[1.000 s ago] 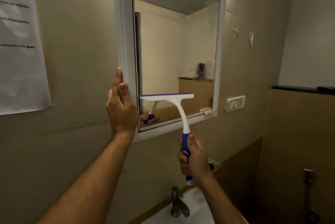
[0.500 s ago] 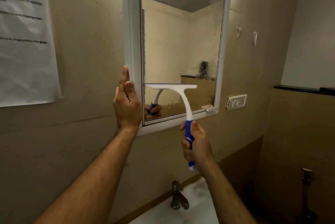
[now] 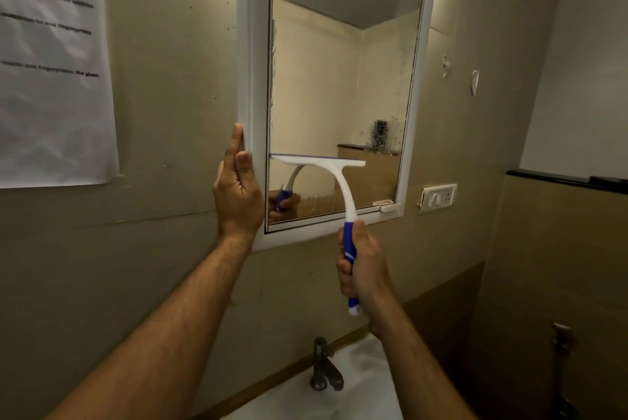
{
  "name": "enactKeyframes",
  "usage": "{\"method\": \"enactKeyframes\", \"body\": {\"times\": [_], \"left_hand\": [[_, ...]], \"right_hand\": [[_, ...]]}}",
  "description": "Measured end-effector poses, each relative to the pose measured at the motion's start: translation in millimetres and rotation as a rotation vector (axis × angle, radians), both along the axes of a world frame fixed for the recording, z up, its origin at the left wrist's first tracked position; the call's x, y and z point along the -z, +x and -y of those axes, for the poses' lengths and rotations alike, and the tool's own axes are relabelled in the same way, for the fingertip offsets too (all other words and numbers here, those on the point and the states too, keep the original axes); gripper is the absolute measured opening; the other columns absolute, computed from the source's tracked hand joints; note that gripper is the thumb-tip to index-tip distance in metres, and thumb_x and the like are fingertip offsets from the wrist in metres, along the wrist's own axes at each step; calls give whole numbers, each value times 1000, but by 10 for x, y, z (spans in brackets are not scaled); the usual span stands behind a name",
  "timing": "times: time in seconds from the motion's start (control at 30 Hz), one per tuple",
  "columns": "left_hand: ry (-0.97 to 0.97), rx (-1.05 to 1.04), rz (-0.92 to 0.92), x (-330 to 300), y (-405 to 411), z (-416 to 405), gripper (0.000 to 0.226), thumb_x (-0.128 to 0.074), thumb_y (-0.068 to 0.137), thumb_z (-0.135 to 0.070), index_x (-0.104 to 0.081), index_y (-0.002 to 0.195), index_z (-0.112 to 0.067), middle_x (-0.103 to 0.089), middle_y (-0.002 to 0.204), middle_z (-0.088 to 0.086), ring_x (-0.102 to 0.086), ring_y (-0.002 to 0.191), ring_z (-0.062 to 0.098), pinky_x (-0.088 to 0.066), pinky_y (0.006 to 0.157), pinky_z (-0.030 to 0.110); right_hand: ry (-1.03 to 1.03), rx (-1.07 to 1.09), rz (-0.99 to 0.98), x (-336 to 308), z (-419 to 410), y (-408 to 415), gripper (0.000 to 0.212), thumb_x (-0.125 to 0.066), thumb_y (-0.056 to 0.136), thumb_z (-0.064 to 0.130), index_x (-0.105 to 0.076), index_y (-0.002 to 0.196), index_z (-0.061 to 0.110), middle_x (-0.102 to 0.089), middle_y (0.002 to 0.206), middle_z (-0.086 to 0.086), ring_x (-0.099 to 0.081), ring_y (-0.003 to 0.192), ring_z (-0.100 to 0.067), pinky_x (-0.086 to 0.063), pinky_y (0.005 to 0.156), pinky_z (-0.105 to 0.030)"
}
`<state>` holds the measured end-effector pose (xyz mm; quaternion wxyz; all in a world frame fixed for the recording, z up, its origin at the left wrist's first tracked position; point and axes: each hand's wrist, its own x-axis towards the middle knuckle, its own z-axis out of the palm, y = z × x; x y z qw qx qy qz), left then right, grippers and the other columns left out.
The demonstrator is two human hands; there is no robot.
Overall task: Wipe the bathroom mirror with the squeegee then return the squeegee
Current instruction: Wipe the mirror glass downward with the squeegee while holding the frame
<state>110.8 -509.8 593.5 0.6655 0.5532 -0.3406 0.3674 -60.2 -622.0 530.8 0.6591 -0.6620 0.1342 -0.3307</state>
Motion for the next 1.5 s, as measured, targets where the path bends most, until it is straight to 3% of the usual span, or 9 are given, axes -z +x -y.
{"method": "enactKeyframes", "body": {"times": [0.27,0.4,0.47,0.6,0.67,0.97,1.13,1.3,1.5], "left_hand": [[-53,-44,40,19,11,42,40,-29,103,-32,-35,143,-34,-39,133,-24,-41,111,-22,-37,84,-2],[-27,-78,33,17,-11,18,39,-27,103,-36,-28,140,-50,-40,136,-19,-62,100,28,-55,80,42],[-17,-69,31,3,-37,10,39,-28,103,-35,-27,140,-49,-39,138,-18,-61,100,36,-54,79,47],[-33,-32,58,5,-24,23,40,-29,104,-31,-32,143,-35,-37,142,-16,-43,123,-5,-42,95,11],[-41,-44,50,4,-7,35,40,-30,104,-30,-34,143,-32,-39,142,-14,-41,123,-8,-38,91,3],[-82,-84,14,15,-5,79,39,-29,103,-36,-36,141,-38,-43,115,-38,-54,98,-10,-44,79,11],[-66,-76,15,13,-28,71,39,-29,103,-36,-35,141,-37,-38,124,-31,-44,103,-23,-36,79,-4],[-72,-81,33,11,-13,59,39,-30,104,-32,-36,142,-34,-39,129,-27,-41,107,-23,-38,85,2],[-86,-96,33,13,0,64,38,-31,103,-33,-38,141,-36,-38,116,-42,-49,103,-15,-43,84,12]], "right_hand": [[46,23,-120,472,-8,-169,58,-37,85,63,-56,96,10,-47,51,6,-37,41,-9,-32,40,-22],[6,-2,-11,96,4,-76,57,-37,86,65,-56,98,12,-46,51,6,-36,40,-8,-32,37,-22],[-16,11,5,-41,6,7,53,-35,94,61,-56,101,13,-47,52,7,-38,40,-8,-33,38,-22],[2,-3,0,93,-12,47,49,-32,97,56,-56,98,13,-47,51,7,-38,40,-8,-33,38,-22],[13,-14,-22,300,-37,4,47,-32,97,54,-55,95,13,-47,50,6,-38,39,-7,-33,38,-21],[-27,30,-136,523,37,-182,49,-37,90,56,-55,97,11,-47,54,5,-40,40,-4,-35,41,-19],[-15,21,-71,260,74,-91,52,-35,91,59,-56,96,12,-47,50,7,-37,40,-7,-33,39,-21],[22,28,-106,467,34,-96,49,-32,96,55,-55,95,12,-46,51,6,-37,41,-9,-33,40,-22],[2,69,-135,592,74,-207,44,-33,100,47,-55,95,9,-46,57,2,-38,39,-4,-34,39,-19]]}}
